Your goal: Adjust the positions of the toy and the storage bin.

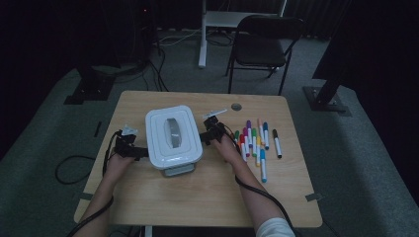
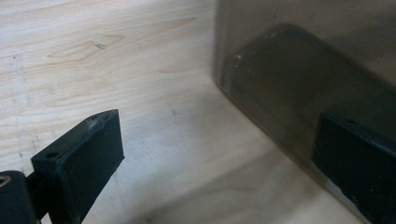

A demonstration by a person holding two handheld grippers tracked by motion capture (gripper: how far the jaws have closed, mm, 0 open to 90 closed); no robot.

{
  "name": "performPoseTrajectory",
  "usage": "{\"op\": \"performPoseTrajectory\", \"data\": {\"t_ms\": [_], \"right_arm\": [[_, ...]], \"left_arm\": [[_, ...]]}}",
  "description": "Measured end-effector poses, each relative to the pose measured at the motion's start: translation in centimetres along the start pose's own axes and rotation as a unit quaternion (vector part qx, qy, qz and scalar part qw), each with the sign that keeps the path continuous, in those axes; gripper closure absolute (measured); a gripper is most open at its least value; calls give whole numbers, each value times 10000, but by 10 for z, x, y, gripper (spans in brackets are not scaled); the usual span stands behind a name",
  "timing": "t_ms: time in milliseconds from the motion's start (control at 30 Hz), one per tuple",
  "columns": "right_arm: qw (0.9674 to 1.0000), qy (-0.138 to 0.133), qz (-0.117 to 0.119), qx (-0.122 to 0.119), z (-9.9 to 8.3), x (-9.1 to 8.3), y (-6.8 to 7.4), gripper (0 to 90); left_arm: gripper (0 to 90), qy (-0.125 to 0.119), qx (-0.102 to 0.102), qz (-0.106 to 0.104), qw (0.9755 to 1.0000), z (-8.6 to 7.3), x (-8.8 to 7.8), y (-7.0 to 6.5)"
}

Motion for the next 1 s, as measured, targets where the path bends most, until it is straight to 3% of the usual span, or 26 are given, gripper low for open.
{"op": "performPoseTrajectory", "data": {"t_ms": [233,433,600,867,1000], "right_arm": [[9989,-9,284,-362,-13,-15,1,194],[9979,-41,386,-510,-25,-28,2,204],[9965,-38,630,-553,-38,-39,0,204],[9945,-29,651,-820,-50,-54,1,215],[9938,-40,724,-847,-60,-64,-1,216]], "left_arm": [[28,104,227,-131,9996,-12,-6,-31],[27,122,337,-255,9990,-20,-9,-56],[27,71,366,-398,9985,-27,-10,-75],[27,104,557,-538,9969,-35,-13,-102],[27,50,593,-760,9953,-39,-16,-121]]}}
Point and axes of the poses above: each handheld gripper's, and its own axes: x roughly forward along the jaws, z roughly out of its top, y roughly to its left, the point moved 7 cm from there along x, roughly forward along the jaws, and after that the axes turned 11 degrees about -z, right-handed, at the moved point
